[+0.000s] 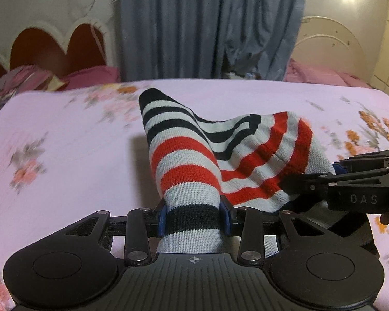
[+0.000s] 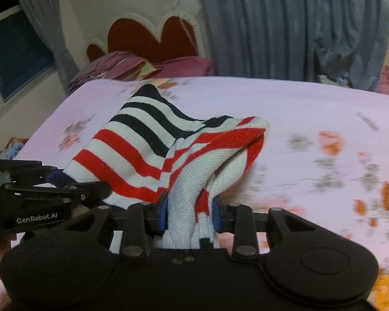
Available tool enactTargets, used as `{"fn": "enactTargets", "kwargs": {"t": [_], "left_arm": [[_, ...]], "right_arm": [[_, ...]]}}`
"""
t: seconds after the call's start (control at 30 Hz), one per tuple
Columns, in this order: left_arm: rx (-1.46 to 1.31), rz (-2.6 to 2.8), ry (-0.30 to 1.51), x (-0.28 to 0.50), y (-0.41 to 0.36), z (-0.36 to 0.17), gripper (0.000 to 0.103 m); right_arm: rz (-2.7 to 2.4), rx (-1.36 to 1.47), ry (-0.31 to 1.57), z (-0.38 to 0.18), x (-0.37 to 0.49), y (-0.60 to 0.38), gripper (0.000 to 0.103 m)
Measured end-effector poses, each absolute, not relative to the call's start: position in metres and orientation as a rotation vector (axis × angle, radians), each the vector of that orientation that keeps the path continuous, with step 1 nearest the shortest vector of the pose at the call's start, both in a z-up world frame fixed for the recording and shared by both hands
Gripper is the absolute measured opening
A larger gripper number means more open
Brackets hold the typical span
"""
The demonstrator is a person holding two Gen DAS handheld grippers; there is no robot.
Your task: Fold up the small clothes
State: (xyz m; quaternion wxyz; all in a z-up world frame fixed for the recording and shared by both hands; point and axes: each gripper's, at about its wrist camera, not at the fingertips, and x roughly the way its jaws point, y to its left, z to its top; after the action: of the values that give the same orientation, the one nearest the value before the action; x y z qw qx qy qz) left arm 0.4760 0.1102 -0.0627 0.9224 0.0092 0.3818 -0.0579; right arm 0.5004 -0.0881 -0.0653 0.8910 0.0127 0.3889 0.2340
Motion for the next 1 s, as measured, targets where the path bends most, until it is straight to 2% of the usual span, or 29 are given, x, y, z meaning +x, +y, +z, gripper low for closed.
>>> {"fn": "enactTargets", "kwargs": {"t": [0.17, 0.23, 0.27, 0.33, 0.37, 0.43, 0.7, 0.9, 1.0], "left_arm": [[-0.036, -0.135, 0.835, 0.478, 0.144, -0.092, 0.039], [-0.076, -0.164, 0.849, 0.48, 0.152, -0.104, 0.044], [-0.102, -0.176, 0.831, 0.479, 0.157, -0.107, 0.051], [-0.106, -0.178, 0.79, 0.474, 0.161, -0.111, 0.058], [-0.109, -0.189, 0.789, 0.474, 0.164, -0.115, 0.058], [-0.137, -0.221, 0.803, 0.477, 0.168, -0.126, 0.049], [-0.148, -0.229, 0.783, 0.478, 0.173, -0.134, 0.05], [-0.104, -0.215, 0.76, 0.459, 0.173, -0.111, 0.051], [-0.099, -0.253, 0.713, 0.443, 0.169, -0.094, 0.048]], "right_arm": [[0.496, 0.008, 0.836, -0.081, 0.499, -0.055, 0.03], [0.466, -0.012, 0.851, -0.09, 0.5, -0.051, 0.03], [0.452, -0.009, 0.862, -0.095, 0.499, -0.052, 0.03], [0.428, 0.029, 0.888, -0.105, 0.5, -0.059, 0.03], [0.421, 0.046, 0.893, -0.109, 0.501, -0.063, 0.03], [0.418, 0.093, 0.893, -0.113, 0.501, -0.069, 0.03], [0.381, 0.187, 0.886, -0.125, 0.501, -0.075, 0.032], [0.38, 0.154, 0.908, -0.122, 0.503, -0.074, 0.035], [0.385, 0.113, 0.911, -0.12, 0.503, -0.071, 0.035]]}}
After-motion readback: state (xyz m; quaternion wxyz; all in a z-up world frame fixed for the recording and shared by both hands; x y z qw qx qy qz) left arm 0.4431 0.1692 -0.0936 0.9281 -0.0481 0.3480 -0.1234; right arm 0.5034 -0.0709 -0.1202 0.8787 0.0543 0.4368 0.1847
